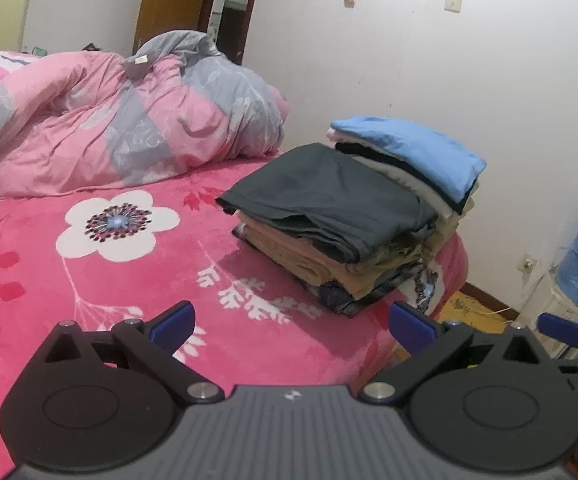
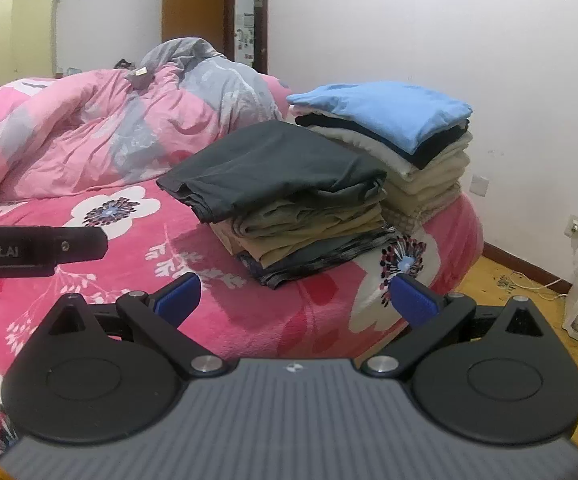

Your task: Fold clothes

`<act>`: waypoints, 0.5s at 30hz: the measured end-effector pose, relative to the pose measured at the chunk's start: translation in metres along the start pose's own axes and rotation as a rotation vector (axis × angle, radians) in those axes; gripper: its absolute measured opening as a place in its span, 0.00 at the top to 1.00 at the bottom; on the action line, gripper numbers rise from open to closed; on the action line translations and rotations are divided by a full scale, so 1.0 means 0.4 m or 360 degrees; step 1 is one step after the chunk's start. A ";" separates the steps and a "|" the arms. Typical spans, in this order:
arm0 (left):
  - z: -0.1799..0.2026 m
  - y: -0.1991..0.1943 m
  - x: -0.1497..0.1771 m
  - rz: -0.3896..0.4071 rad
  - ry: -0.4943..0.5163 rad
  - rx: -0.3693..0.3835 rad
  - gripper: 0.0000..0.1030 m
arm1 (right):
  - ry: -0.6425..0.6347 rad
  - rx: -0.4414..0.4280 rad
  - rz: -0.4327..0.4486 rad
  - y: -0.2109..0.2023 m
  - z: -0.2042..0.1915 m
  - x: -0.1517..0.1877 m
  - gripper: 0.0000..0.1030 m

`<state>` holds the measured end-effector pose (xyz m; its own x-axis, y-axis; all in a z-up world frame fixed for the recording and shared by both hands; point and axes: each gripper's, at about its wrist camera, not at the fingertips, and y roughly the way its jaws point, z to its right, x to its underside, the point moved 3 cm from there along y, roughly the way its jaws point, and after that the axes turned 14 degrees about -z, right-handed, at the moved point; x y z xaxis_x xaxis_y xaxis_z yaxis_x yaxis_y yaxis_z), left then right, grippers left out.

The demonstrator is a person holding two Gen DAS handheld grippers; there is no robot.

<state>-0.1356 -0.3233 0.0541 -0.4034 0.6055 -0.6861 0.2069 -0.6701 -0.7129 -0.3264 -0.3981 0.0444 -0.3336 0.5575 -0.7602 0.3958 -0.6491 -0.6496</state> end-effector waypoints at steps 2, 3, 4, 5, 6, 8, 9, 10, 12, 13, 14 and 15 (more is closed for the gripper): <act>0.001 0.006 0.000 -0.0014 0.0015 -0.0054 0.00 | 0.0021 0.0030 -0.0004 0.001 -0.001 -0.002 0.01; 0.002 0.007 0.000 -0.0014 0.0024 -0.0068 0.00 | 0.0033 0.0045 -0.0007 0.002 -0.001 -0.003 0.01; 0.003 0.009 0.000 -0.0015 0.0032 -0.0076 0.00 | 0.0044 0.0059 -0.0009 0.003 -0.002 -0.004 0.01; 0.003 0.009 0.000 -0.0013 0.0037 -0.0081 0.00 | 0.0056 0.0074 -0.0012 0.003 -0.002 -0.005 0.01; 0.003 0.007 -0.001 -0.0008 0.0041 -0.0087 0.00 | 0.0067 0.0088 -0.0014 0.004 -0.003 -0.006 0.01; 0.003 0.004 -0.001 0.0004 0.0049 -0.0098 0.00 | 0.0091 0.0111 -0.0022 0.006 -0.002 -0.008 0.01; 0.004 0.002 -0.002 0.0014 0.0057 -0.0106 0.00 | 0.0104 0.0115 -0.0028 0.009 0.000 -0.008 0.01; 0.005 -0.001 -0.002 0.0027 0.0071 -0.0118 0.00 | 0.0110 0.0115 -0.0031 0.010 0.000 -0.008 0.01; 0.007 -0.005 -0.001 0.0039 0.0092 -0.0133 0.00 | 0.0111 0.0111 -0.0033 0.011 -0.003 -0.006 0.01; 0.007 -0.006 -0.001 0.0041 0.0098 -0.0136 0.00 | 0.0112 0.0109 -0.0034 0.011 -0.004 -0.005 0.01; 0.008 -0.007 -0.001 0.0040 0.0100 -0.0135 0.00 | 0.0109 0.0106 -0.0033 0.011 -0.006 -0.005 0.01; 0.009 -0.007 0.000 0.0038 0.0104 -0.0134 0.00 | 0.0103 0.0104 -0.0030 0.010 -0.009 -0.004 0.01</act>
